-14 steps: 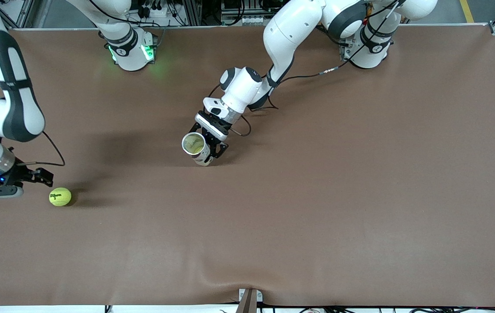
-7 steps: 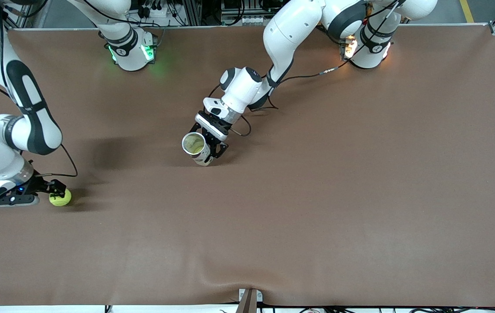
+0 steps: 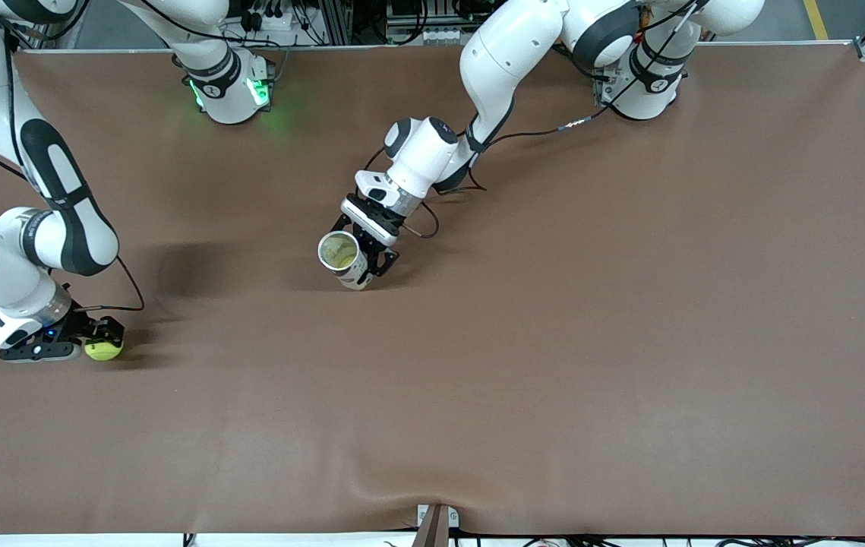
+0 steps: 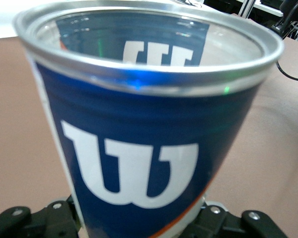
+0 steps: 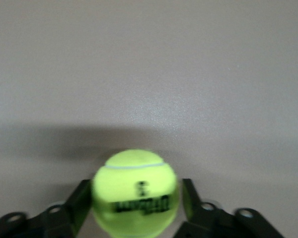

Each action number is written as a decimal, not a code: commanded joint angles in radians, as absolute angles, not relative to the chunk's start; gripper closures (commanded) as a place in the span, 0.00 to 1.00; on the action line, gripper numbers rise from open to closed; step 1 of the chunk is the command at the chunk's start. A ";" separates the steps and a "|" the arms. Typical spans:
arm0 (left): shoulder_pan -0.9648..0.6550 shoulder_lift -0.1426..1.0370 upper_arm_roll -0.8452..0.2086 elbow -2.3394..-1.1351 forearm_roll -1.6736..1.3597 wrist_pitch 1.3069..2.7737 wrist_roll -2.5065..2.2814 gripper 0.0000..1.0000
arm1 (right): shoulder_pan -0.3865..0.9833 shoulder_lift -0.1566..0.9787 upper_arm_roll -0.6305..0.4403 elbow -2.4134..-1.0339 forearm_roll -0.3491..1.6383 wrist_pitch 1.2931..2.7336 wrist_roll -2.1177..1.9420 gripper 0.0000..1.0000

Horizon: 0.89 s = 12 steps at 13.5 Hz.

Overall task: Insert tennis ball vertically with right arm
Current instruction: 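Move the right gripper to the Wilson ball and grasp it, then carry the Wilson ball to the can opening with the right gripper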

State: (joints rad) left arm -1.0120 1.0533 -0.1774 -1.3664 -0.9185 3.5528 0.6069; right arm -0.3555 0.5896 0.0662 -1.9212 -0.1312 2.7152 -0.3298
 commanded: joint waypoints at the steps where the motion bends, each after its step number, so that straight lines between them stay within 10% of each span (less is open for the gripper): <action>1: -1.022 1.094 -0.173 -1.345 -0.919 3.551 0.595 0.23 | -0.388 0.591 0.081 -1.916 -0.137 2.741 -0.425 1.00; 5: -1.023 1.094 -0.173 -1.345 -0.919 3.551 0.595 0.23 | -0.382 0.523 0.086 -1.917 -0.135 2.636 -0.423 1.00; 12: -1.022 1.092 -0.173 -1.344 -0.919 3.551 0.595 0.23 | -0.204 0.267 0.081 -1.763 -0.051 1.949 -0.288 1.00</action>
State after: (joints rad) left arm -1.0120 1.0539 -0.1774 -1.3658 -0.9185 3.5532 0.6069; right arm -0.2592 0.3173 0.0868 -1.8096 -0.0766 2.0973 -0.3641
